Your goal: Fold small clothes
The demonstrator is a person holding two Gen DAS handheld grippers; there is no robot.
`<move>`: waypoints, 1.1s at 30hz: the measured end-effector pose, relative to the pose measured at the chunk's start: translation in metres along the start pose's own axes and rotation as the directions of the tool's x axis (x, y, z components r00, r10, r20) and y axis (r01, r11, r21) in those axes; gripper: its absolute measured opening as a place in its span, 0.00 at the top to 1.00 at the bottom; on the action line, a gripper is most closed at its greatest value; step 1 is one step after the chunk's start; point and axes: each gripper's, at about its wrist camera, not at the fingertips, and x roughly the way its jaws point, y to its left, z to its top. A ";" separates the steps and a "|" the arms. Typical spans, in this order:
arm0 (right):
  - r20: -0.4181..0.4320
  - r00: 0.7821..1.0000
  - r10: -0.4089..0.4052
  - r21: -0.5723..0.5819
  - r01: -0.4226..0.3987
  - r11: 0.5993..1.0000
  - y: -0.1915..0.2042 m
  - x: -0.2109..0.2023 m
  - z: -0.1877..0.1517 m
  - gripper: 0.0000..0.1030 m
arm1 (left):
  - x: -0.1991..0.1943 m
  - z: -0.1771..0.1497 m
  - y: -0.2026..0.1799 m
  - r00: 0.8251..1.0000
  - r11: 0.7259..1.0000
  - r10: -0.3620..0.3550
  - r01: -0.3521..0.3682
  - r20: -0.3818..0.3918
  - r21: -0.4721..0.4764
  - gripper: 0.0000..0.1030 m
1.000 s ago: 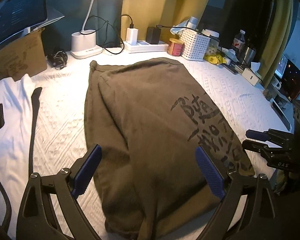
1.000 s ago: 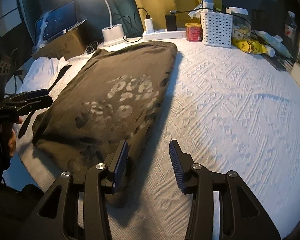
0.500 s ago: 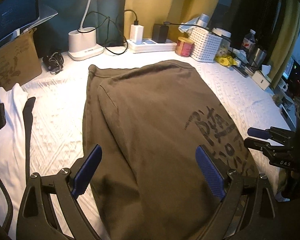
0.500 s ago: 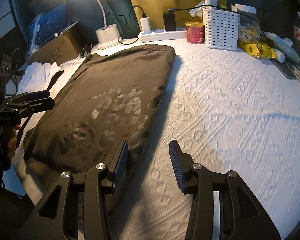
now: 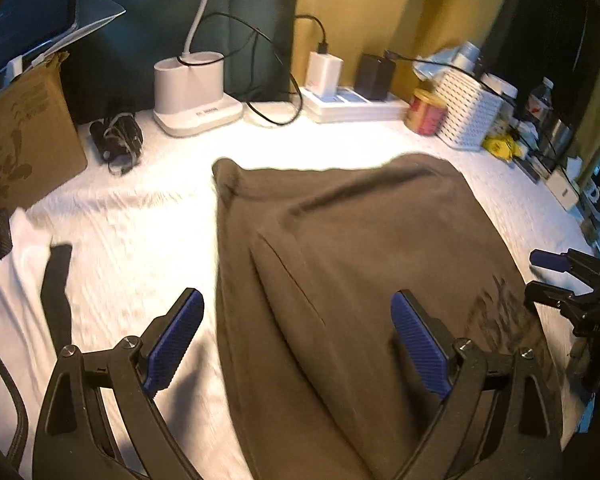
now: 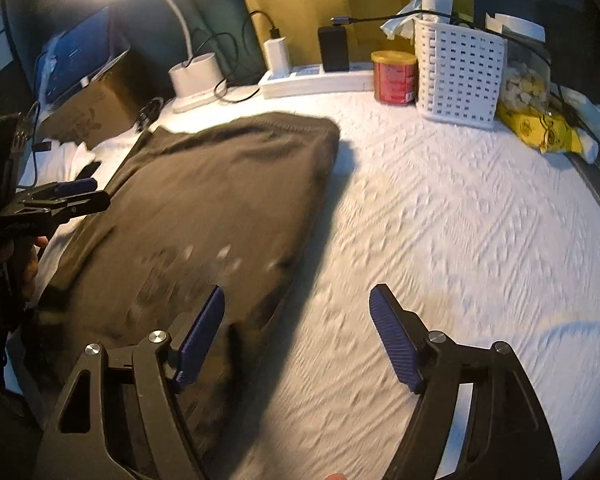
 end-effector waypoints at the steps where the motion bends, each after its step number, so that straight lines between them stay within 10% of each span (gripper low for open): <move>1: 0.006 1.000 -0.006 0.002 0.006 1.000 -0.004 0.002 0.006 0.24 | 0.003 0.003 0.003 1.000 1.000 0.001 -0.001 -0.004 -0.005 0.09; 28: -0.024 0.997 0.078 -0.131 -0.080 0.988 0.030 0.074 0.082 0.25 | 0.052 0.021 -0.034 0.991 0.967 -0.117 0.128 -0.062 0.220 0.15; 33: -0.023 0.997 0.072 -0.177 -0.075 0.981 0.041 0.074 0.079 0.47 | 0.051 0.021 -0.036 0.991 0.965 -0.119 0.128 -0.054 0.227 0.31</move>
